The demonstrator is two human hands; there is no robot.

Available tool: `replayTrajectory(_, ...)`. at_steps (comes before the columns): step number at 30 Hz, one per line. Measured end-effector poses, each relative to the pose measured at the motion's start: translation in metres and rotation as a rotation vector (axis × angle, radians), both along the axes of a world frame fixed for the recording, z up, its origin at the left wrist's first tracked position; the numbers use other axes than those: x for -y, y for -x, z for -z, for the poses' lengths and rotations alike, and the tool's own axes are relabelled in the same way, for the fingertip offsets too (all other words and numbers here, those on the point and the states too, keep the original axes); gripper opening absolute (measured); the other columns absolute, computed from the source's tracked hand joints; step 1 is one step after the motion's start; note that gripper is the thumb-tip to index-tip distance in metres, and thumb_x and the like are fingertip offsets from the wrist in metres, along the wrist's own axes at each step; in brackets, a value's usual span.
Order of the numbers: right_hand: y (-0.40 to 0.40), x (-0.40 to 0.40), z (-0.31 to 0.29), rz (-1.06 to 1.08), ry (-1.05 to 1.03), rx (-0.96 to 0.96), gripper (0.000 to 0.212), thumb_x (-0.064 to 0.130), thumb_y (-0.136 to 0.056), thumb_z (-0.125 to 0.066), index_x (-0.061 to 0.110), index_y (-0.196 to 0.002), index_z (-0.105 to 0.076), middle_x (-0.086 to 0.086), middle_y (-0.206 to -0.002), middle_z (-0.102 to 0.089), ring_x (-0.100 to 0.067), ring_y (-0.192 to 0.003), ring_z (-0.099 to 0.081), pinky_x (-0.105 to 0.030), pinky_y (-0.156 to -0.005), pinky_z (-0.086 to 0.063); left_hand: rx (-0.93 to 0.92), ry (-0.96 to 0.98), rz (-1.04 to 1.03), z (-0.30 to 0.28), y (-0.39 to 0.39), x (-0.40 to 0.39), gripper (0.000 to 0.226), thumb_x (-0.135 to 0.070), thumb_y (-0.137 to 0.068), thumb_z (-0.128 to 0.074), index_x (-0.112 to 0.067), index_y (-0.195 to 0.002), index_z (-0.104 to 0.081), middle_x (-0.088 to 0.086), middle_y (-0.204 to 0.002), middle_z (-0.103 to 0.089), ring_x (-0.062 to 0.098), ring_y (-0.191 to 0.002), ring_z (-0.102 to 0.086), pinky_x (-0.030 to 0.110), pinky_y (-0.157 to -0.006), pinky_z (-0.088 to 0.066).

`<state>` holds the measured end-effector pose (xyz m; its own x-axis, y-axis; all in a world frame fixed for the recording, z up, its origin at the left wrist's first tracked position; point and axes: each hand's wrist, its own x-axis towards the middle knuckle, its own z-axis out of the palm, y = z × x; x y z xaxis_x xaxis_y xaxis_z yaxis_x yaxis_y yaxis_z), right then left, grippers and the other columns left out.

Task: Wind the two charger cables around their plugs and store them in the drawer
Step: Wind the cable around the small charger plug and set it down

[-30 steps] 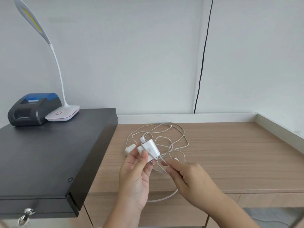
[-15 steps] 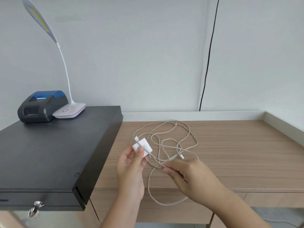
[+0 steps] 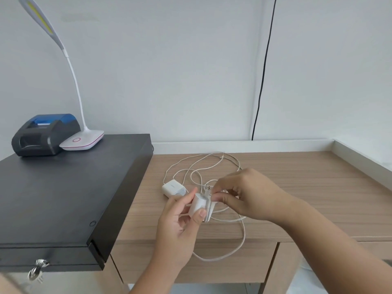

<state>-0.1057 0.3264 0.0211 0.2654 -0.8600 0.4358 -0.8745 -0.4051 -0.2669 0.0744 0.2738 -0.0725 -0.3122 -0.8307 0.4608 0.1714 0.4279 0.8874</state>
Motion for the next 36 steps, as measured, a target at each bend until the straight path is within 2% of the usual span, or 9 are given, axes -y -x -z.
replayTrajectory(4,0.001,0.006,-0.001,-0.024,-0.020,0.030,0.025,0.051,-0.086,-0.056,0.031,-0.087,-0.069,0.000,-0.064,-0.067,-0.012,-0.057,-0.054,-0.027,-0.055,-0.044,0.013,-0.015,0.047,-0.003,-0.005,-0.003,0.039,-0.023,-0.082,-0.069,-0.026,-0.120,-0.062,0.001,-0.109,-0.060,0.015,-0.094,-0.066,0.019,-0.075,-0.053)
replayTrajectory(7,0.003,0.008,0.003,-0.035,0.002,0.088,0.020,0.048,-0.083,-0.065,0.029,-0.083,-0.069,0.003,-0.051,-0.053,-0.012,-0.050,-0.044,-0.021,-0.049,-0.036,0.043,-0.046,0.076,-0.002,-0.011,-0.003,0.044,-0.039,-0.077,-0.071,-0.030,-0.119,-0.064,-0.008,-0.110,-0.064,0.018,-0.095,-0.066,0.024,-0.075,-0.054)
replayTrajectory(10,0.004,0.005,0.005,-0.036,0.000,0.123,0.021,0.049,-0.082,-0.068,0.028,-0.080,-0.066,0.005,-0.048,-0.038,-0.011,-0.048,-0.037,-0.017,-0.047,-0.028,0.059,-0.070,0.118,-0.002,-0.015,-0.004,0.044,-0.039,-0.075,-0.071,-0.032,-0.118,-0.066,0.003,-0.111,-0.068,0.018,-0.096,-0.067,0.023,-0.074,-0.054)
replayTrajectory(12,0.004,0.005,0.003,-0.039,-0.023,0.120,0.023,0.051,-0.082,-0.067,0.029,-0.077,-0.063,0.005,-0.049,-0.042,-0.010,-0.048,-0.037,-0.016,-0.047,-0.027,0.068,-0.074,0.133,-0.004,-0.015,-0.004,0.043,-0.039,-0.075,-0.071,-0.033,-0.118,-0.067,0.005,-0.110,-0.068,0.018,-0.096,-0.067,0.024,-0.075,-0.054)
replayTrajectory(16,0.003,0.005,-0.008,-0.055,-0.184,0.107,0.028,0.046,-0.080,-0.072,0.033,-0.064,-0.053,0.003,-0.051,-0.044,-0.011,-0.050,-0.034,-0.021,-0.049,-0.028,0.130,-0.021,0.162,-0.008,-0.019,-0.001,0.043,-0.038,-0.076,-0.071,-0.032,-0.119,-0.068,-0.006,-0.106,-0.064,0.020,-0.097,-0.066,0.033,-0.079,-0.056)
replayTrajectory(19,0.008,0.001,-0.015,-0.082,-0.413,0.141,0.027,0.036,-0.077,-0.078,0.030,-0.062,-0.056,0.006,-0.055,-0.045,-0.005,-0.051,-0.035,-0.019,-0.052,-0.030,0.199,0.018,0.248,-0.008,-0.019,-0.007,0.041,-0.034,-0.079,-0.070,-0.033,-0.120,-0.066,-0.007,-0.104,-0.064,0.016,-0.093,-0.066,0.036,-0.077,-0.057)
replayTrajectory(24,0.011,0.008,-0.013,-0.207,-0.601,0.506,0.025,0.010,-0.087,-0.068,0.014,-0.066,-0.056,0.010,-0.053,-0.045,0.000,-0.048,-0.035,-0.012,-0.049,-0.029,0.124,-0.021,0.323,-0.015,-0.024,-0.009,0.041,-0.034,-0.079,-0.074,-0.027,-0.119,-0.068,0.006,-0.108,-0.067,0.019,-0.091,-0.062,0.030,-0.078,-0.053)
replayTrajectory(30,0.003,0.013,0.017,-0.224,-0.536,0.888,0.024,0.023,-0.090,-0.053,0.014,-0.068,-0.051,0.008,-0.047,-0.033,-0.007,-0.042,-0.024,-0.019,-0.043,-0.020,-0.046,-0.119,0.305,-0.022,-0.018,-0.013,0.052,-0.047,-0.069,-0.081,-0.026,-0.115,-0.070,0.006,-0.101,-0.069,0.016,-0.092,-0.062,0.029,-0.078,-0.052)
replayTrajectory(36,-0.015,0.016,0.045,-0.194,-0.401,1.239,0.028,0.039,-0.086,-0.058,0.022,-0.064,-0.053,0.006,-0.044,-0.027,-0.009,-0.041,-0.017,-0.022,-0.042,-0.011,-0.222,-0.181,0.214,-0.031,-0.005,-0.016,0.057,-0.050,-0.064,-0.083,-0.026,-0.114,-0.071,0.008,-0.104,-0.073,0.018,-0.097,-0.066,0.029,-0.080,-0.053)
